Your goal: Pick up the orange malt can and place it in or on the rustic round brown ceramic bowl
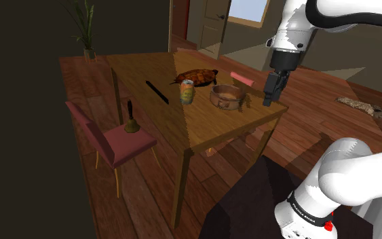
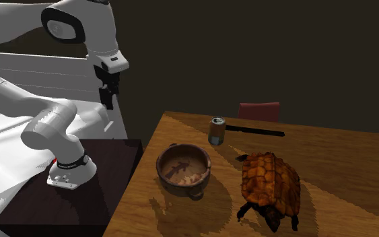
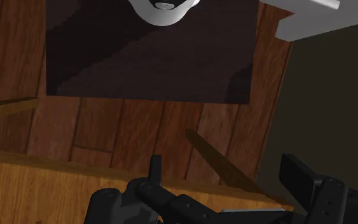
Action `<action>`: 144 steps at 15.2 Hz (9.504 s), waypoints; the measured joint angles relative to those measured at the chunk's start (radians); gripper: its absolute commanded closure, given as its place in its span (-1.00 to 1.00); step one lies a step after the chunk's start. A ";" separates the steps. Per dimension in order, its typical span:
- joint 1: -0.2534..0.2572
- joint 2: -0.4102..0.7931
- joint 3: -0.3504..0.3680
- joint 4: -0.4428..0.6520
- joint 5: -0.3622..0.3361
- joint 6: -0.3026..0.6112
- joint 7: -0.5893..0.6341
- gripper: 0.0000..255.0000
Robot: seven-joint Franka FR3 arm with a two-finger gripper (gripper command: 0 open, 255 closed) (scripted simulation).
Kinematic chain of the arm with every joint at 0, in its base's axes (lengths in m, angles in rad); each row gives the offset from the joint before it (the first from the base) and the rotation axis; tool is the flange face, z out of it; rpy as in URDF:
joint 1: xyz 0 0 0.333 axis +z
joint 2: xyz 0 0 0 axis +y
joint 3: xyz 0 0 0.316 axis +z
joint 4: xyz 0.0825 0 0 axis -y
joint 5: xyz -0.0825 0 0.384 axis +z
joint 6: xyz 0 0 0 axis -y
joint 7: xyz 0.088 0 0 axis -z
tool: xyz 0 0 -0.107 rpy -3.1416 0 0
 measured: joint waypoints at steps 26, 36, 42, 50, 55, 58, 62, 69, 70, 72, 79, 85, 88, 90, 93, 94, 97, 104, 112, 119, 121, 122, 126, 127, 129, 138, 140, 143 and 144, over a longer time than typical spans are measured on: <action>-0.012 0.867 0.064 0.620 -0.064 0.351 0.166 -1.00; -0.010 1.132 0.055 0.898 -0.096 0.364 0.202 -1.00; -0.011 1.138 0.054 0.848 -0.097 0.420 0.203 -1.00; -0.011 1.136 0.055 0.845 -0.097 0.423 0.203 1.00; -0.010 1.136 0.055 0.845 -0.096 0.424 0.203 1.00; -0.010 1.136 0.055 0.849 -0.096 0.418 0.203 1.00; -0.011 1.134 0.054 0.896 -0.096 0.368 0.202 1.00; -0.010 1.140 0.055 0.993 -0.096 0.277 0.202 1.00; -0.010 1.140 0.055 1.005 -0.096 0.265 0.202 1.00; -0.008 1.141 0.056 1.039 -0.097 0.233 0.204 1.00; -0.009 1.173 0.055 1.181 -0.097 0.121 0.201 1.00; -0.008 1.223 0.055 1.341 -0.098 0.012 0.200 1.00; -0.022 1.192 0.050 1.317 -0.095 0.005 0.181 1.00; -0.045 1.137 0.041 1.243 -0.092 0.024 0.151 1.00; -0.083 1.040 0.021 1.118 -0.088 0.053 0.095 1.00; -0.094 1.017 0.015 1.091 -0.087 0.058 0.078 1.00; -0.131 0.963 -0.009 1.041 -0.085 0.052 0.018 1.00; -0.209 0.844 -0.074 0.918 -0.088 0.059 -0.125 1.00; -0.212 0.804 -0.078 0.761 -0.092 0.175 -0.134 1.00; -0.213 0.787 -0.078 0.650 -0.094 0.269 -0.133 1.00; -0.212 0.781 -0.077 0.614 -0.095 0.300 -0.131 1.00; -0.212 0.782 -0.077 0.602 -0.095 0.313 -0.131 1.00; -0.211 0.781 -0.077 0.577 -0.095 0.337 -0.130 1.00; -0.211 0.781 -0.077 0.576 -0.095 0.338 -0.130 1.00; -0.211 0.781 -0.077 0.576 -0.095 0.338 -0.130 1.00; -0.212 0.781 -0.077 0.589 -0.095 0.325 -0.130 -1.00; -0.213 0.786 -0.079 0.652 -0.094 0.269 -0.134 -1.00; -0.212 0.791 -0.078 0.707 -0.094 0.218 -0.133 -1.00; -0.212 0.792 -0.077 0.713 -0.094 0.214 -0.132 -1.00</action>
